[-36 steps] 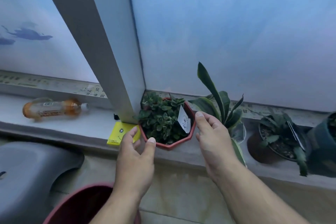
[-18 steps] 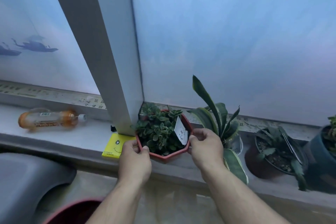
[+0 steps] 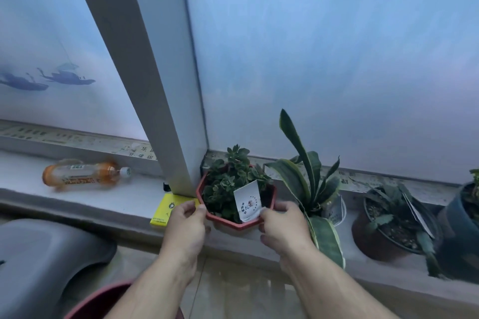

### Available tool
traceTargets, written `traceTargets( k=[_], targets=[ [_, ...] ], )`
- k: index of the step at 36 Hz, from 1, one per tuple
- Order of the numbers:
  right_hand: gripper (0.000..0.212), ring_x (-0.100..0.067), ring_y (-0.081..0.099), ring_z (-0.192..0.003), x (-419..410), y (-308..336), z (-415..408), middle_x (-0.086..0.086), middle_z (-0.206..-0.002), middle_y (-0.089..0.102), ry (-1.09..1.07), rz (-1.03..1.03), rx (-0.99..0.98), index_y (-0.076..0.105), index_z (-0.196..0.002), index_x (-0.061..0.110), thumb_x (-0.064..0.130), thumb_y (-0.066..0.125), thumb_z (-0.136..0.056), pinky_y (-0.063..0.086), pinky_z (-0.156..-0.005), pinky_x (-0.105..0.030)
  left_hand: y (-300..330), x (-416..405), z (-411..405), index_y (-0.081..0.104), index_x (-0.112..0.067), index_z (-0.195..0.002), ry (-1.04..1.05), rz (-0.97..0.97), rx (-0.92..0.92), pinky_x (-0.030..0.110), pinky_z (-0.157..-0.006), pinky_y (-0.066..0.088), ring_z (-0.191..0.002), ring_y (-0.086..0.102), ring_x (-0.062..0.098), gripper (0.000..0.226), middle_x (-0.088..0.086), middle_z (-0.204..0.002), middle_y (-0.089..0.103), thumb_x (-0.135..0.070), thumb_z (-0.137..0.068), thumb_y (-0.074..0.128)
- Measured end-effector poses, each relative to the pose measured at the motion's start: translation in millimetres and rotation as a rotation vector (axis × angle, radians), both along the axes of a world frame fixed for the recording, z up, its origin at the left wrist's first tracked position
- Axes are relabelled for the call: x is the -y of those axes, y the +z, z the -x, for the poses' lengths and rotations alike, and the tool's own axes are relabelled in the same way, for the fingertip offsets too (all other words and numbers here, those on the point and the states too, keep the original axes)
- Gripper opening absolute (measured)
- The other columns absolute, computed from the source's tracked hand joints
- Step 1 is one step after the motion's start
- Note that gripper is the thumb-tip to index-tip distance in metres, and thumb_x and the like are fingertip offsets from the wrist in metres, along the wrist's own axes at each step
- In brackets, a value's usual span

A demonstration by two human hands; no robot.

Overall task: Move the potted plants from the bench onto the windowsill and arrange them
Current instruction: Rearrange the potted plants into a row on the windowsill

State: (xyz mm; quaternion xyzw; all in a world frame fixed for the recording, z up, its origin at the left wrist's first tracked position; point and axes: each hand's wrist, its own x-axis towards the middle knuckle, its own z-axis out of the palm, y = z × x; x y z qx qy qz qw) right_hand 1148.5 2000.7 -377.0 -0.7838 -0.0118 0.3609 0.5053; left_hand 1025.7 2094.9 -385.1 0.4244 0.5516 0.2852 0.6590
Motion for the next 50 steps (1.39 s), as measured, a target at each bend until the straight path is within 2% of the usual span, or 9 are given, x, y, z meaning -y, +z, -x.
traceTargets(
  k=[4, 7, 11, 16, 23, 38, 42, 46, 50],
  targets=[
    [0.013, -0.029, 0.067, -0.081, 1.7, 0.9, -10.6, -0.005, -0.084, 0.069, 0.049, 0.052, 0.125, 0.064, -0.088, 0.022, 0.03, 0.058, -0.096, 0.06, -0.083, -0.051, 1.4, 11.6, -1.6, 0.061, -0.019, -0.103, -0.086, 0.046, -0.01, 0.045, -0.095, 0.053, -0.094, 0.061, 0.015, 0.007, -0.001, -0.102, 0.067, -0.017, -0.101, 0.055],
    [0.01, -0.033, 0.071, -0.082, -1.4, -6.5, -11.8, -0.007, -0.084, 0.071, 0.022, 0.043, 0.14, 0.063, -0.087, 0.022, 0.027, 0.059, -0.095, 0.061, -0.079, -0.049, 1.7, 12.8, -3.5, 0.062, -0.02, -0.093, -0.095, -0.002, -0.018, 0.042, -0.091, 0.051, -0.083, 0.062, 0.013, 0.011, 0.0, -0.096, 0.071, -0.013, -0.1, 0.056],
    [0.011, -0.033, 0.065, -0.068, -4.5, -18.2, -8.2, -0.015, -0.069, 0.066, -0.031, -0.008, 0.038, 0.057, -0.069, 0.013, 0.019, 0.063, -0.076, 0.056, -0.066, -0.047, -5.1, 5.7, -1.0, 0.068, -0.023, -0.102, -0.111, -0.07, -0.067, 0.044, -0.1, 0.052, -0.099, 0.068, 0.015, 0.017, -0.005, -0.102, 0.075, -0.018, -0.102, 0.052],
    [0.014, -0.04, 0.074, -0.085, -1.3, -8.6, -1.0, -0.03, -0.091, 0.073, 0.011, -0.041, -0.183, 0.06, -0.075, 0.006, -0.002, 0.068, -0.083, 0.057, -0.088, -0.063, -13.5, -5.5, -3.0, 0.057, -0.016, -0.132, 0.016, -0.03, 0.031, 0.046, -0.104, 0.05, -0.112, 0.067, 0.021, 0.03, 0.007, -0.123, 0.07, -0.021, -0.103, 0.05],
    [0.017, -0.039, 0.075, -0.094, -0.9, -8.4, 3.6, -0.02, -0.095, 0.073, -0.077, -0.115, -0.134, 0.06, -0.105, 0.007, 0.002, 0.069, -0.092, 0.06, -0.087, -0.057, -20.8, 7.3, -11.0, 0.064, -0.019, -0.11, 0.028, -0.01, 0.064, 0.047, -0.102, 0.051, -0.106, 0.07, 0.022, 0.015, 0.004, -0.109, 0.075, -0.017, -0.102, 0.052],
    [0.008, -0.037, 0.074, -0.087, 6.3, 0.2, 14.2, -0.021, -0.09, 0.075, -0.009, -0.129, -0.149, 0.063, -0.091, 0.009, 0.009, 0.071, -0.092, 0.056, -0.093, -0.061, -4.6, 2.6, -2.0, 0.056, -0.019, -0.132, 0.05, -0.018, 0.038, 0.047, -0.103, 0.05, -0.114, 0.063, 0.018, 0.033, -0.001, -0.125, 0.067, -0.028, -0.1, 0.055],
    [0.033, -0.018, 0.065, -0.082, 23.3, 25.8, 19.4, 0.002, -0.089, 0.067, 0.182, -0.061, 0.021, 0.061, -0.111, 0.021, 0.034, 0.074, -0.083, 0.058, -0.084, -0.042, 24.8, 14.2, 3.8, 0.042, -0.021, -0.144, 0.059, -0.302, -0.122, 0.031, -0.103, 0.042, -0.118, 0.051, 0.009, 0.047, -0.01, -0.134, 0.05, -0.028, -0.1, 0.055],
    [0.01, 0.002, 0.063, -0.088, 52.2, 66.4, 8.8, 0.014, -0.095, 0.069, 0.258, -0.023, 0.434, 0.065, -0.102, 0.029, 0.033, 0.068, -0.094, 0.05, -0.076, -0.018, 61.1, 55.2, 3.6, 0.05, -0.03, -0.127, -0.001, -0.562, -0.067, 0.015, -0.087, 0.044, -0.108, 0.058, -0.004, 0.031, -0.021, -0.116, 0.058, -0.023, -0.098, 0.057],
    [0.005, 0.0, 0.063, -0.081, 80.3, 81.5, -24.3, 0.012, -0.086, 0.069, 0.021, -0.033, 0.629, 0.067, -0.094, 0.028, 0.032, 0.065, -0.095, 0.047, -0.071, -0.023, 58.6, 96.4, -16.7, 0.058, -0.039, -0.111, -0.185, -0.38, 0.011, 0.035, -0.094, 0.053, -0.099, 0.062, -0.006, 0.02, -0.019, -0.106, 0.064, -0.027, -0.096, 0.06]
  ],
)
